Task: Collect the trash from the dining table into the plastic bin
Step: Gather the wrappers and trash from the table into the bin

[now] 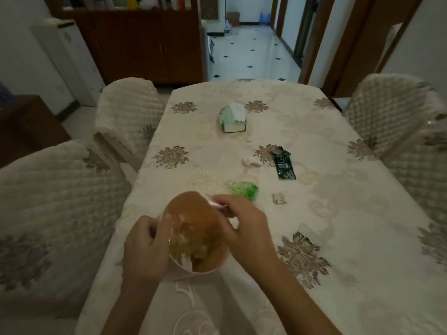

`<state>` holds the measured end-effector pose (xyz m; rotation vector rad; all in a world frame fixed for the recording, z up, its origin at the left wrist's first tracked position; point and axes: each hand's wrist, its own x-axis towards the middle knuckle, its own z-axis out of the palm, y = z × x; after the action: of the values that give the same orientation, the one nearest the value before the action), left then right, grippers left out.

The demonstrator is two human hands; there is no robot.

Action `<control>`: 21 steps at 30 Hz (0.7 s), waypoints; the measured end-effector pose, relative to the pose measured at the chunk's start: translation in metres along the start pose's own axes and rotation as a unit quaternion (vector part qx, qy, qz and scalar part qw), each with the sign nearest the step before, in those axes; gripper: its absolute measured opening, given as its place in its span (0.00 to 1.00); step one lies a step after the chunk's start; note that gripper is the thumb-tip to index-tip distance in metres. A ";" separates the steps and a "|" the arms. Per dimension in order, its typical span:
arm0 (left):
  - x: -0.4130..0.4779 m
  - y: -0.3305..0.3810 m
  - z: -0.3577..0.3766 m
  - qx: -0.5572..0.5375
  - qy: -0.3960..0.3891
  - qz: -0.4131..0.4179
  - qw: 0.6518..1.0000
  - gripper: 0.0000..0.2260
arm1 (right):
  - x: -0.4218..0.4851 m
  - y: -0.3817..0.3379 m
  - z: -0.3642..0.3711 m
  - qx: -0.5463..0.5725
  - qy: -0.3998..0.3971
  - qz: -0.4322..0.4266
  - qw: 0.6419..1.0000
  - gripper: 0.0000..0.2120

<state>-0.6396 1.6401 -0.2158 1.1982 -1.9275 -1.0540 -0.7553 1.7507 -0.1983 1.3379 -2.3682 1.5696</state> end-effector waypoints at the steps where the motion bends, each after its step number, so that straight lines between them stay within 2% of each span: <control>1: 0.000 0.001 0.002 -0.001 -0.005 0.006 1.000 0.17 | 0.004 -0.004 0.005 -0.044 -0.072 0.004 0.996 0.15; 3: -0.002 0.005 0.005 -0.005 -0.013 0.017 1.000 0.16 | 0.004 0.000 0.013 -0.114 -0.153 0.012 0.982 0.18; 5: -0.003 0.008 0.009 0.002 -0.018 0.027 0.999 0.16 | -0.001 0.004 0.010 -0.121 -0.165 0.006 0.979 0.19; 8: -0.003 0.012 0.017 0.012 -0.021 0.031 0.999 0.16 | -0.008 0.011 -0.012 -0.081 -0.070 -0.009 0.994 0.14; 10: -0.003 0.014 0.023 0.012 -0.025 0.027 0.999 0.17 | -0.011 0.031 -0.035 -0.073 0.036 0.033 0.996 0.10; 12: -0.003 0.016 0.028 0.010 -0.022 0.021 0.999 0.17 | -0.016 0.063 -0.057 -0.097 0.085 0.112 0.985 0.10; 14: -0.002 0.019 0.034 0.008 -0.014 0.019 1.000 0.17 | -0.024 0.106 -0.076 -0.142 0.059 0.224 0.963 0.14; 16: -0.002 0.022 0.040 0.008 -0.006 0.012 1.000 0.17 | -0.034 0.146 -0.084 -0.184 -0.005 0.306 0.934 0.19; 19: -0.001 0.026 0.049 0.002 0.008 0.002 1.000 0.16 | -0.051 0.184 -0.076 -0.218 -0.079 0.324 0.917 0.22; 21: -0.002 0.028 0.053 -0.003 0.019 0.000 1.000 0.16 | -0.056 0.195 -0.069 -0.243 -0.093 0.302 0.917 0.20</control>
<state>-0.6940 1.6647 -0.2170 1.2077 -1.8946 -1.0288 -0.8740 1.8660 -0.3344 0.7117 -3.2011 0.8006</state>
